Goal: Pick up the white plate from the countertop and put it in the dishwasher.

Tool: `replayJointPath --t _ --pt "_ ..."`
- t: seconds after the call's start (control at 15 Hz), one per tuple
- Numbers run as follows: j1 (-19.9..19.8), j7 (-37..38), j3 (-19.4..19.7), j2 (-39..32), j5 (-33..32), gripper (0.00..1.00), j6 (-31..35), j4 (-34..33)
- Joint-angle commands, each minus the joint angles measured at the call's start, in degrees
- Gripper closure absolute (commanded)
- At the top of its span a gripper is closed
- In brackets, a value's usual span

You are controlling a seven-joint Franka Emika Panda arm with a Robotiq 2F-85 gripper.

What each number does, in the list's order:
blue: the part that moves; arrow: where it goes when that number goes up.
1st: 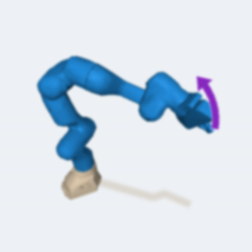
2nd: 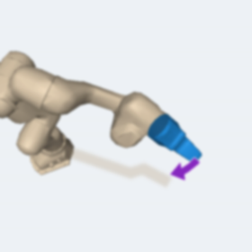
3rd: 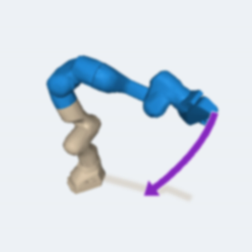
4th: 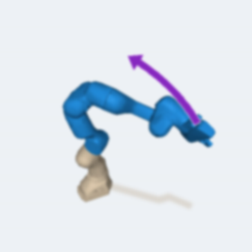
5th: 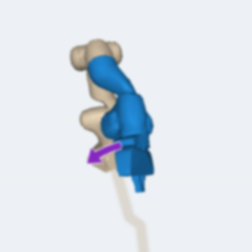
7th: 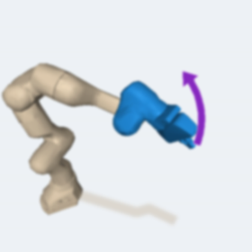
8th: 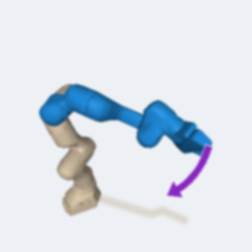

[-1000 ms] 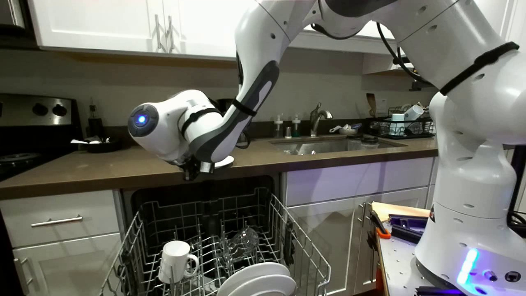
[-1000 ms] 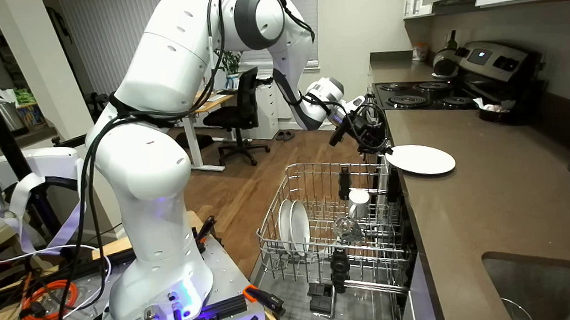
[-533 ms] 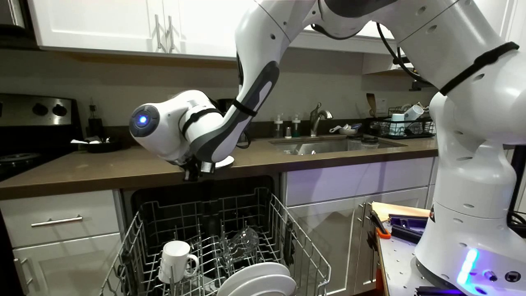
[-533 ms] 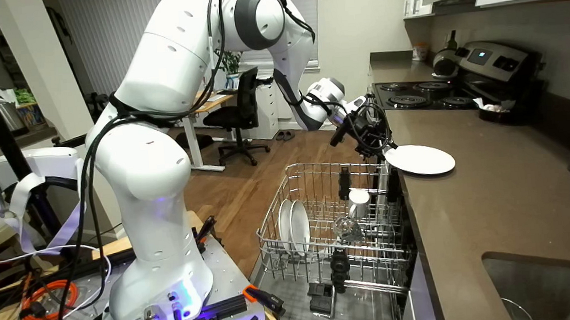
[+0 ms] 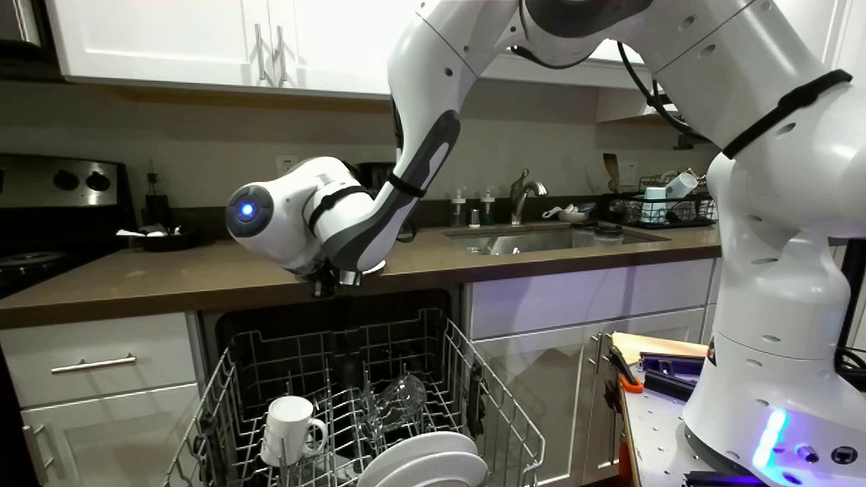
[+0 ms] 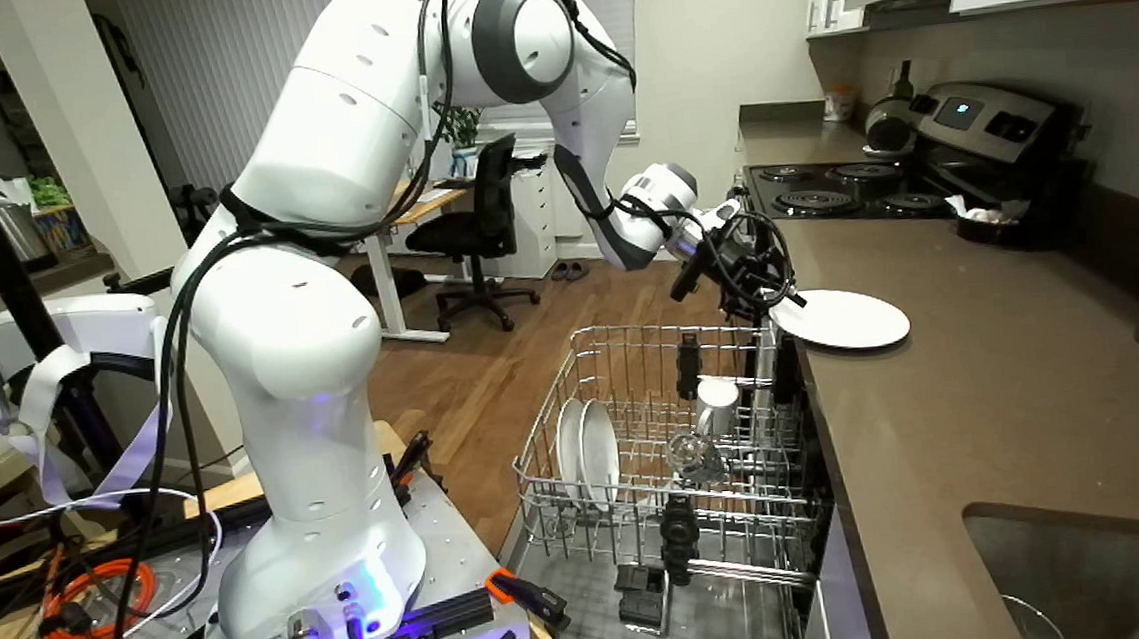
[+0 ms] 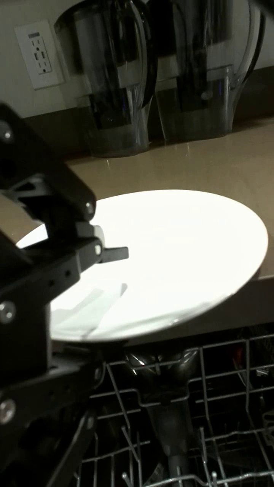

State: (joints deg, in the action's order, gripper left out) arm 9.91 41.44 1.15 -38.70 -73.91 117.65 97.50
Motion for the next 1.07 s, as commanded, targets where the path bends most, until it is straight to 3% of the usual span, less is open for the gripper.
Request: replayJointPath --t 0.0,0.13,0.27,1.0 --pt "-0.4 -0.5 -0.2 -0.6 -2.6 0.83 -0.1 -0.2" --pt "0.0 0.2 -0.2 -0.6 -3.7 0.93 -0.5 0.1" --pt "0.0 0.1 -0.4 -0.2 -4.3 0.96 -0.6 0.5" --pt "0.7 1.4 -1.3 3.4 -7.2 0.93 -2.2 4.1"
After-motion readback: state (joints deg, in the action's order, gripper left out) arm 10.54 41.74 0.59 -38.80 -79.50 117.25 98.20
